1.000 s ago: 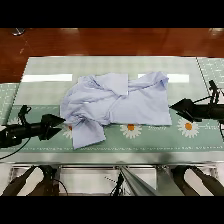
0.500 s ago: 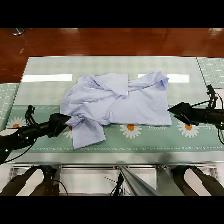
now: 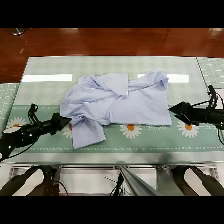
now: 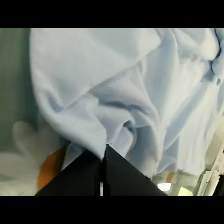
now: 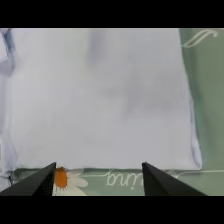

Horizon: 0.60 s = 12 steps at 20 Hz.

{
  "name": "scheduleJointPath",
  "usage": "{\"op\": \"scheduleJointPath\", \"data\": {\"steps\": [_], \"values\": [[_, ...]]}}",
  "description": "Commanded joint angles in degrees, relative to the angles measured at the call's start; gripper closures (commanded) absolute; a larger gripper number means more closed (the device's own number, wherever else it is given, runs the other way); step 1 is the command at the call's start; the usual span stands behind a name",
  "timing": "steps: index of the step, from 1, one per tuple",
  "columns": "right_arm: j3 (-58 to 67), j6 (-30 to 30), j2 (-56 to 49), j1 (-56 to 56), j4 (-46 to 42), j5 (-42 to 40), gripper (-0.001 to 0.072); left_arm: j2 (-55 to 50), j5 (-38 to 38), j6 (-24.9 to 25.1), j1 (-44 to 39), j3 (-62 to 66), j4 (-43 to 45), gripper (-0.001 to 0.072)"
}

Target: Fold the shirts.

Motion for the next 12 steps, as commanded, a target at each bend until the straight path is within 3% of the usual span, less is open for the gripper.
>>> {"op": "scheduleJointPath", "data": {"steps": [1,5,12], "values": [[0.0,4.1,-0.3,-2.5,-4.8,-4.9,0.0096,-0.2,-3.0,3.2,-0.1,2.8,-2.5,0.0689],[-2.7,7.3,-3.2,-4.2,-13.3,1.8,0.0096,-0.2,-5.4,3.2,-0.1,6.0,-2.4,0.0689],[-3.8,2.2,-11.5,-2.4,-2.4,-1.8,0.0096,-0.2,-6.3,3.2,-0.1,6.1,-2.4,0.0689]]}}
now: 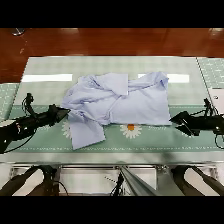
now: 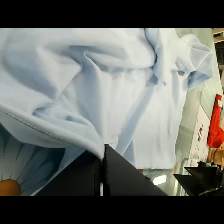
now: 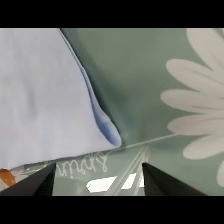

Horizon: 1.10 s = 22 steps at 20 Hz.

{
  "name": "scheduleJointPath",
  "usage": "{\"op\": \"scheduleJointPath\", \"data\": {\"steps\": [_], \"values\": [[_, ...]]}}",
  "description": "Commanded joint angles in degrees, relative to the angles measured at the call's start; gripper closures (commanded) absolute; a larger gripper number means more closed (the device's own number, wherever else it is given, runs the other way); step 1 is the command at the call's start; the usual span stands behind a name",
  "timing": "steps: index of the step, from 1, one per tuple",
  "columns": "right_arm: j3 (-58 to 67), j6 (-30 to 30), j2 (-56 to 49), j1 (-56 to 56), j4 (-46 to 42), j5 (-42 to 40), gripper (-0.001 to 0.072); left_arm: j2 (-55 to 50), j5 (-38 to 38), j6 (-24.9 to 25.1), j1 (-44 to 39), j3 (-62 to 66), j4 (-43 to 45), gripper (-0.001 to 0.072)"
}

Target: Fold the shirts.

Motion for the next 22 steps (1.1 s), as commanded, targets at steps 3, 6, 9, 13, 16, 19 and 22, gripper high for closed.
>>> {"op": "scheduleJointPath", "data": {"steps": [3,6,9,13,16,19,22], "values": [[0.2,-3.0,-8.1,6.8,10.1,-6.8,0.0097,0.0,-0.6,0.1,0.0,0.2,-0.1,0.0689],[4.0,-2.8,-11.5,12.0,11.6,-9.4,0.0168,0.0,-0.8,0.1,0.0,0.2,-0.1,0.0689],[9.3,-3.6,-15.1,16.1,11.6,-9.3,0.0686,0.0,-0.5,0.2,-1.1,0.2,-0.1,0.0689],[24.8,-3.6,-14.3,16.9,10.0,-1.8,0.0688,0.6,-5.0,0.1,-1.7,5.6,-6.3,0.069],[48.0,0.7,-12.1,16.9,5.0,3.3,0.0688,3.3,-8.0,1.7,-1.7,20.9,-23.0,0.0691],[70.9,5.5,-9.6,16.9,0.8,4.4,0.0688,4.4,-5.1,-1.1,-1.7,43.9,-20.9,0.0692],[86.0,6.1,-4.6,16.8,-4.0,8.4,0.0688,4.5,-3.3,-20.6,-1.7,66.9,6.2,0.0693]]}}
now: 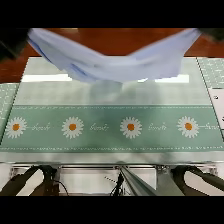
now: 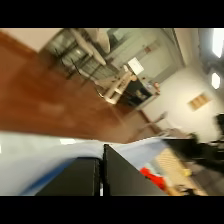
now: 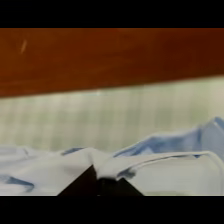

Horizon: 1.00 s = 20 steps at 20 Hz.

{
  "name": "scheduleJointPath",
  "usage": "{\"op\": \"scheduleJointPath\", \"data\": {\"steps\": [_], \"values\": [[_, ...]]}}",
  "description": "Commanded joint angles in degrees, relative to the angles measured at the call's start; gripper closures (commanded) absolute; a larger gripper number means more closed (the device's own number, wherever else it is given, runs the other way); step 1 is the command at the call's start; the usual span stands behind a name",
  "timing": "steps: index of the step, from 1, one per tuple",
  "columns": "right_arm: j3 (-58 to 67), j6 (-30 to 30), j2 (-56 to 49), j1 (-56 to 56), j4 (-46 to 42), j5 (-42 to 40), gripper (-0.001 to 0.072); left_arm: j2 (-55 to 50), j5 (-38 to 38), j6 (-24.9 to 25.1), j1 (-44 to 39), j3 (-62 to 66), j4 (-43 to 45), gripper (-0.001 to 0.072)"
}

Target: Fold the shirts.

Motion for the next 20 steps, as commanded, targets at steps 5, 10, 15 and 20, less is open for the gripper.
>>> {"op": "scheduleJointPath", "data": {"steps": [5,10,15,20], "values": [[17.4,1.5,18.1,0.1,-12.3,14.8,0.0687,5.1,-12.6,-30.5,0.0,45.5,60.8,0.0692],[17.4,3.9,28.3,0.1,-19.5,16.8,0.0687,18.1,-13.6,-31.0,0.0,47.5,74.9,0.0692],[8.9,5.9,35.1,0.1,-23.7,19.7,0.0687,25.3,-16.4,-32.5,-0.1,46.1,82.9,0.0692],[-6.6,6.1,37.4,0.1,-22.9,19.3,0.0687,25.2,-18.0,-33.6,-1.5,35.3,82.0,0.0692]]}}
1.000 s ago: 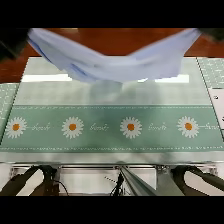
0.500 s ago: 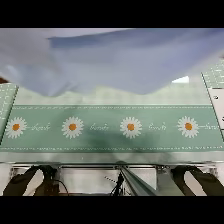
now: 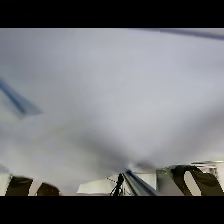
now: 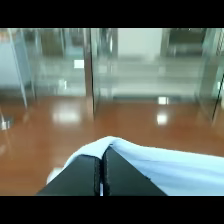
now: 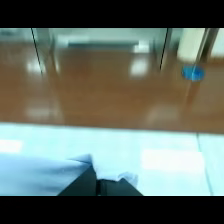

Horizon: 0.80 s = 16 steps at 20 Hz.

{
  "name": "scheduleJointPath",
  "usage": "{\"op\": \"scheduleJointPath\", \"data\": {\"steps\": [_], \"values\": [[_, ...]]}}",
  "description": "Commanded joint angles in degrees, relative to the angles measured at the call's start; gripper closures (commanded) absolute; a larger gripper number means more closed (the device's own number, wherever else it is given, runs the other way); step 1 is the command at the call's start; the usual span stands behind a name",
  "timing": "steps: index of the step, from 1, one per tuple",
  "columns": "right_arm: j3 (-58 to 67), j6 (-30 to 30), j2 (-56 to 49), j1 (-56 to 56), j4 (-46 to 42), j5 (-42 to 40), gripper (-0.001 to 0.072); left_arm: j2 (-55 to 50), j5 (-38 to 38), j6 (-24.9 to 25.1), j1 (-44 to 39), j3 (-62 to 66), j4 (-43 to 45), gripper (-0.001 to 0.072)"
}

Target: Fold the shirts.

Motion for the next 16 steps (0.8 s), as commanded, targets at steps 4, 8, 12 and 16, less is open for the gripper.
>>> {"op": "scheduleJointPath", "data": {"steps": [4,8,12,16], "values": [[-24.3,-0.8,0.1,0.0,2.4,-6.4,0.0687,-3.3,2.1,-0.1,-0.4,-25.3,-9.9,0.0691],[-35.8,-4.6,-9.6,0.0,5.4,-19.3,0.0687,-17.1,15.7,8.3,-1.0,-40.0,-25.9,0.0691],[-35.1,-7.3,-28.7,0.1,10.2,-34.9,0.0687,-38.0,28.6,8.6,-7.6,-37.9,-26.1,0.0691],[-21.0,-5.9,-51.5,0.1,13.3,-38.4,0.0687,-56.9,36.9,3.9,-12.8,-27.8,-26.1,0.0691]]}}
